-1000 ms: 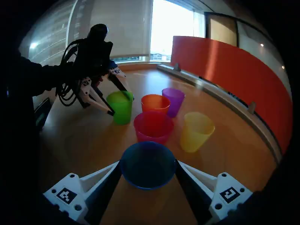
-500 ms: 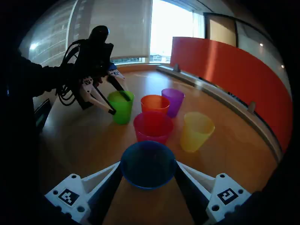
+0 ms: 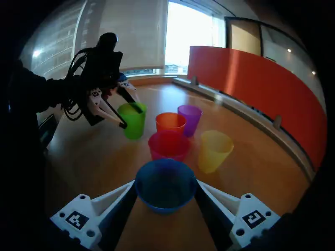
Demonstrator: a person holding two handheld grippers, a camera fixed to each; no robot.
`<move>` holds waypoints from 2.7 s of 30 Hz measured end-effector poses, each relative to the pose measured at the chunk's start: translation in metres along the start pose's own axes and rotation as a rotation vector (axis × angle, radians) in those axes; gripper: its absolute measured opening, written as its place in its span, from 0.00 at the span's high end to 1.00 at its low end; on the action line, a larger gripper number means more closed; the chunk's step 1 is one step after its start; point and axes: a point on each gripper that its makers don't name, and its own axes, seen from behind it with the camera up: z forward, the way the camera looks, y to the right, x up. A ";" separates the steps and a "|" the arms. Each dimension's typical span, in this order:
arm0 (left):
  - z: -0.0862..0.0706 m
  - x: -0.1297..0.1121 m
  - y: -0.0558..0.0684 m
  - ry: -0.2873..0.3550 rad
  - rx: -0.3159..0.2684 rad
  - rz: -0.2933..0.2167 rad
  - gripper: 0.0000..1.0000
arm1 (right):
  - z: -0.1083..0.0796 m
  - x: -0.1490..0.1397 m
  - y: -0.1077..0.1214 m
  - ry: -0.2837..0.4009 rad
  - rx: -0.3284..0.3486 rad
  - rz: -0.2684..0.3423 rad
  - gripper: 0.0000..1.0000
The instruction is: Pour water
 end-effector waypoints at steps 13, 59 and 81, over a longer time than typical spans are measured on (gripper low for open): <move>-0.032 0.045 0.015 0.098 0.052 0.036 0.13 | -0.039 0.045 0.009 0.100 -0.067 0.024 0.08; -0.089 0.149 0.043 0.410 0.089 -0.001 0.14 | -0.114 0.146 0.005 0.403 -0.133 0.045 0.08; -0.083 0.153 0.050 0.428 0.071 0.014 0.13 | -0.112 0.154 0.003 0.407 -0.131 0.027 0.08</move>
